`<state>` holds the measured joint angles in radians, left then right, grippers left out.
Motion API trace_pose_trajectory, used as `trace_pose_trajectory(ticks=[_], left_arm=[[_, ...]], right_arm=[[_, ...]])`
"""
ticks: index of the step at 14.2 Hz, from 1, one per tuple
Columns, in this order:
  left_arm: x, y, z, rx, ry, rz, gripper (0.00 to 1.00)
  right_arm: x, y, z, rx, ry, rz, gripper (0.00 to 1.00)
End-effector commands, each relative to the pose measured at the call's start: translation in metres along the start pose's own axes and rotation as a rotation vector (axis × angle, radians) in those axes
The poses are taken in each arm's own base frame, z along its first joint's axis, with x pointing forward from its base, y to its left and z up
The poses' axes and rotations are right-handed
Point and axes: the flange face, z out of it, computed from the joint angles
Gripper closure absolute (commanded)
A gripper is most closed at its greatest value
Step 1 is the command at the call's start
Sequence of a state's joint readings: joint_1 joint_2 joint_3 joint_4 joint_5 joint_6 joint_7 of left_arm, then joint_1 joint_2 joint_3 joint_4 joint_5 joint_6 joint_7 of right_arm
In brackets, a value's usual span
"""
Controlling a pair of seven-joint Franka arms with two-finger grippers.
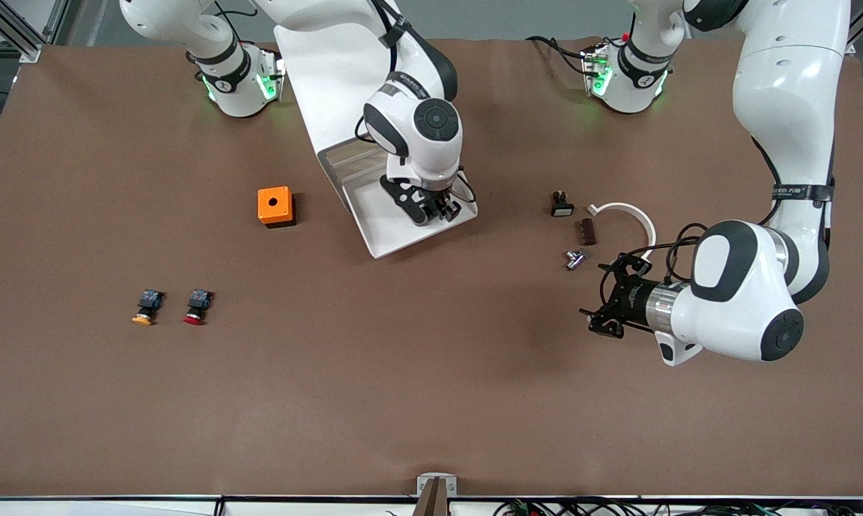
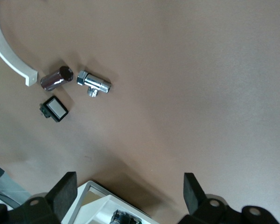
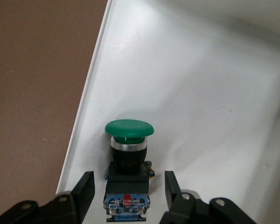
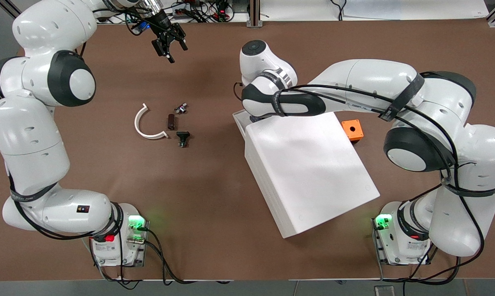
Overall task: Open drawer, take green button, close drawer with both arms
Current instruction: 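Grasp the green push button with the right gripper and lift it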
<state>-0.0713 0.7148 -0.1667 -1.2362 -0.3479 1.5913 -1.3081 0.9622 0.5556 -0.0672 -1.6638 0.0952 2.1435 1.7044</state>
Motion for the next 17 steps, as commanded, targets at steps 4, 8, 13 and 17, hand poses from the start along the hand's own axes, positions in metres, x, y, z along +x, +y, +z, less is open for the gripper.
trace_pose_trajectory(ticks=[4,8,13,17], left_arm=[[-0.005,0.002,-0.004,-0.022,0.079,0.095,0.00],[-0.014,0.011,0.000,-0.053,0.127,0.196,0.00],[-0.046,0.037,0.034,-0.104,0.174,0.404,0.00],[-0.099,0.052,0.077,-0.096,0.241,0.579,0.00]], right_arm=[[0.000,-0.008,-0.011,0.015,0.001,0.012,1.00],[0.036,-0.027,-0.061,0.018,-0.020,0.030,1.00],[0.127,-0.032,-0.096,0.040,-0.029,-0.150,1.00],[0.222,-0.024,-0.096,0.047,-0.027,-0.280,1.00]])
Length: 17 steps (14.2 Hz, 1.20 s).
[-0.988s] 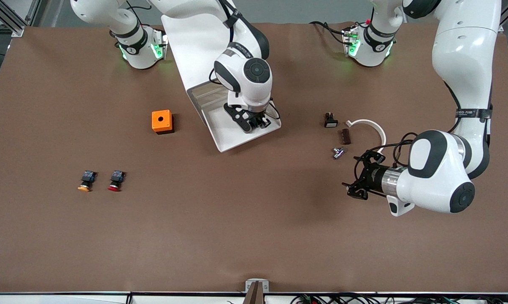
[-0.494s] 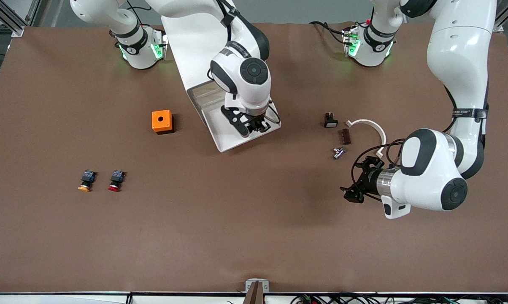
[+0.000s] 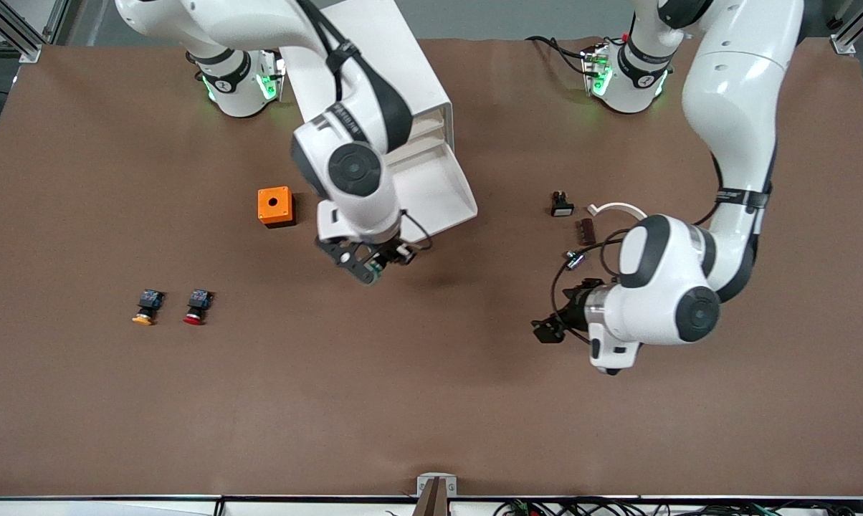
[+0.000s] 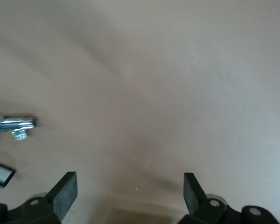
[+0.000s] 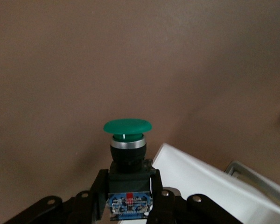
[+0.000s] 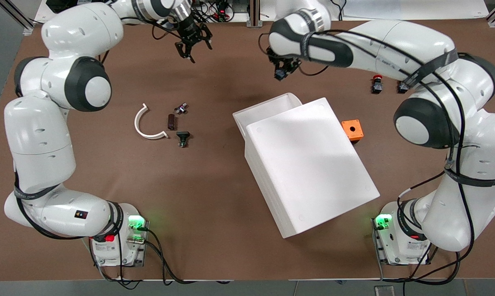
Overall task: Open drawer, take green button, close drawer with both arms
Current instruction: 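Carry the button with the right gripper while the left gripper pushes drawer shut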
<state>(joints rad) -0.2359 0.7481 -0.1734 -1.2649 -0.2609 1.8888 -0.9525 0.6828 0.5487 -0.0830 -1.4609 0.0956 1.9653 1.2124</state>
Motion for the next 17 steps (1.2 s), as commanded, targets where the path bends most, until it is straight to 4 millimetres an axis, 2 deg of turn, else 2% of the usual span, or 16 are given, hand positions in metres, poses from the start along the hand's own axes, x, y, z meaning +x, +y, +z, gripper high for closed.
trace_pose_trajectory(ticks=[1,5,8,10,12,15,17], left_arm=[[-0.031,0.018,0.024,0.031,0.056,0.105,0.00],[-0.085,0.036,0.090,0.060,0.058,0.167,0.00],[-0.118,0.035,0.132,0.088,0.054,0.155,0.00],[-0.153,0.041,0.150,0.111,0.050,0.133,0.00],[-0.180,0.041,0.164,0.135,0.043,0.127,0.00],[-0.217,0.039,0.189,0.167,0.036,0.149,0.00],[-0.243,0.043,0.200,0.160,0.041,0.151,0.00]], right_arm=[[0.052,0.025,-0.003,-0.006,-0.019,-0.098,1.00],[0.134,0.078,0.007,-0.028,-0.034,-0.207,1.00],[0.184,0.110,0.019,-0.064,0.020,-0.266,1.00],[0.206,0.131,0.039,-0.057,0.032,-0.304,1.00],[0.226,0.159,0.062,-0.045,0.042,-0.349,1.00],[0.251,0.189,0.080,-0.034,0.049,-0.388,1.00],[0.258,0.199,0.087,-0.033,0.048,-0.403,1.00]])
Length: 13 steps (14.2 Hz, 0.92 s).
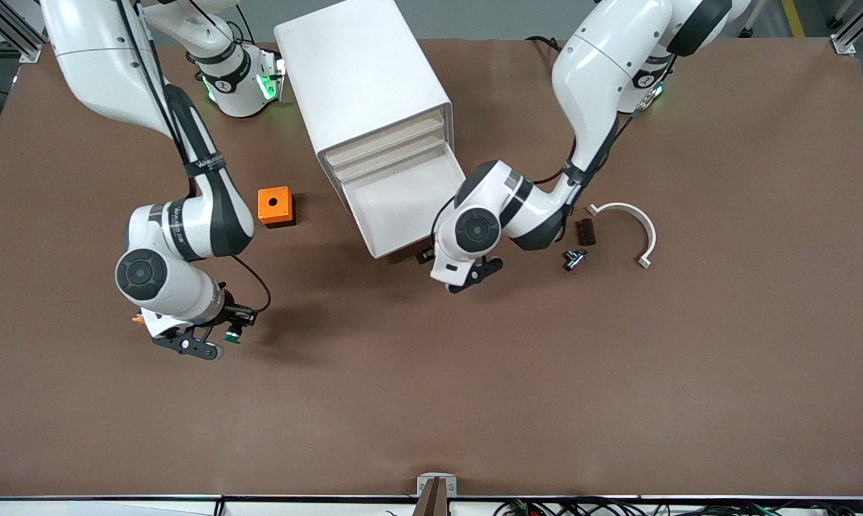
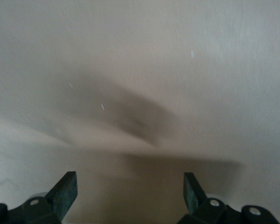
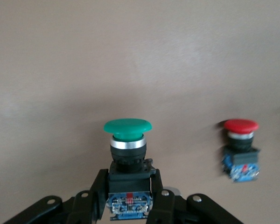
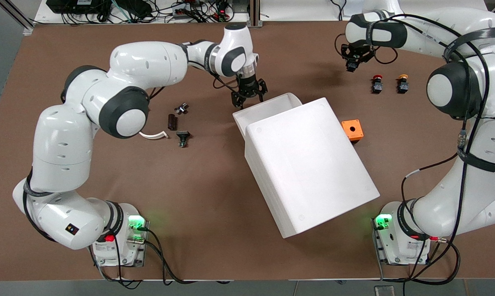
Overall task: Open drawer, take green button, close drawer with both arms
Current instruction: 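Carry the button with the right gripper while the left gripper pushes drawer shut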
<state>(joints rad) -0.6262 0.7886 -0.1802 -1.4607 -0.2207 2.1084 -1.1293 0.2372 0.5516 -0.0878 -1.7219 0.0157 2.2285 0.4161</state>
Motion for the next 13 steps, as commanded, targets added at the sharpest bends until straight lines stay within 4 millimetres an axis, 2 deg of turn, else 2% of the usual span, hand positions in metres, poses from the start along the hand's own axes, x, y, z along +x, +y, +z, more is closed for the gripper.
trace_pose_trajectory(ticks=[1,4,6,9,13], left_arm=[[-0.035,0.005,0.005,-0.008,0.010,0.001,0.00],[-0.071,0.009,0.015,0.003,-0.027,0.010,0.00],[-0.093,0.006,0.022,0.020,-0.047,0.020,0.00],[-0.125,0.005,0.031,0.038,-0.078,0.023,0.00],[-0.150,0.004,0.040,0.053,-0.100,0.013,0.00]], right_arm=[[-0.002,0.014,0.002,0.006,0.008,-0.024,1.00],[-0.015,0.018,0.029,0.017,0.028,-0.035,1.00],[-0.022,0.020,0.041,0.015,0.019,-0.040,1.00],[-0.031,0.016,0.048,0.013,0.001,-0.047,1.00],[-0.039,0.014,0.055,0.008,-0.015,-0.054,1.00]])
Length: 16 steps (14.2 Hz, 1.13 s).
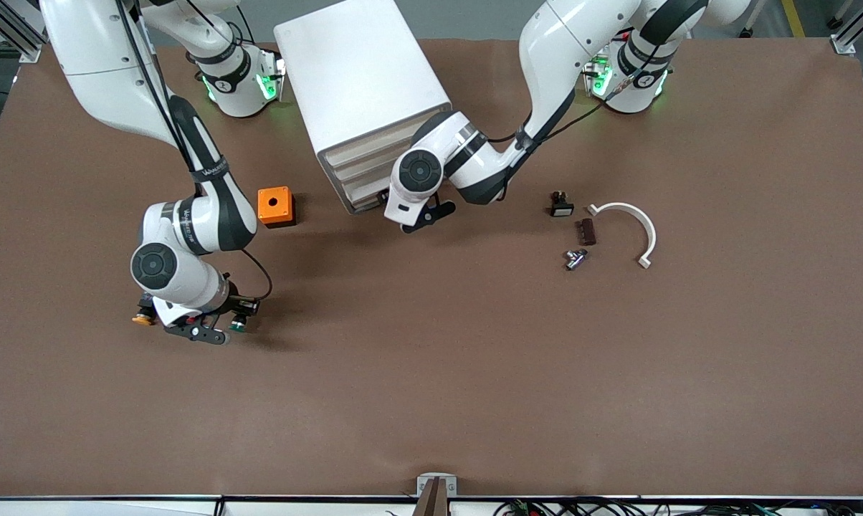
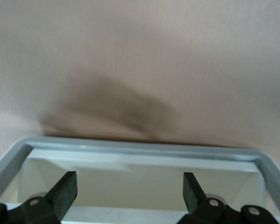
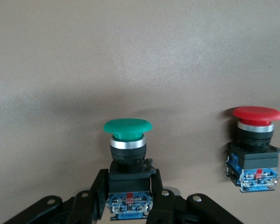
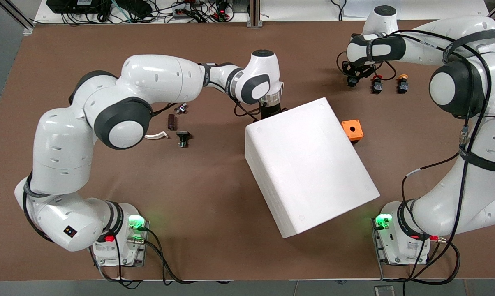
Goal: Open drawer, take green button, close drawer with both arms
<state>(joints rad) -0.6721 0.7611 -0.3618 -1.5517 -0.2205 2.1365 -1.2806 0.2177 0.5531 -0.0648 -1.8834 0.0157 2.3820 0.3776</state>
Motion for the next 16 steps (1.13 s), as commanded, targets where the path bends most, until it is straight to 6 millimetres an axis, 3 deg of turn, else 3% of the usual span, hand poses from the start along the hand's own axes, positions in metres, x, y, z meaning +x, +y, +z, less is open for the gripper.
trace_pose_trajectory(ticks=[1,5,7,8,9,13,14,16], left_arm=[[-0.017,-0.005,0.000,-0.010,0.007,-0.019,0.00],[-0.014,-0.003,-0.006,-0.029,0.015,-0.079,0.00],[0.012,-0.005,-0.032,-0.062,0.054,-0.175,0.00],[0.039,-0.009,-0.053,-0.084,0.107,-0.194,0.00],[0.061,-0.012,-0.077,-0.105,0.160,-0.206,0.00],[0.155,-0.060,-0.169,-0.149,0.302,-0.294,0.00],[0.168,-0.071,-0.191,-0.149,0.338,-0.306,0.00],[0.202,-0.101,-0.241,-0.133,0.388,-0.316,0.00]], right_arm=[[-0.012,-0.003,0.000,0.007,0.004,-0.021,1.00],[-0.022,-0.012,0.007,0.011,0.017,-0.042,1.00],[-0.023,-0.012,0.007,0.011,0.015,-0.042,1.00],[-0.022,-0.011,0.006,0.010,0.014,-0.043,0.74],[-0.020,-0.008,0.006,0.010,0.014,-0.039,0.01],[-0.017,-0.007,-0.005,0.014,0.024,-0.059,0.00],[-0.014,-0.005,-0.014,0.014,0.028,-0.082,0.00],[-0.004,0.015,-0.034,0.006,-0.002,-0.096,0.00]])
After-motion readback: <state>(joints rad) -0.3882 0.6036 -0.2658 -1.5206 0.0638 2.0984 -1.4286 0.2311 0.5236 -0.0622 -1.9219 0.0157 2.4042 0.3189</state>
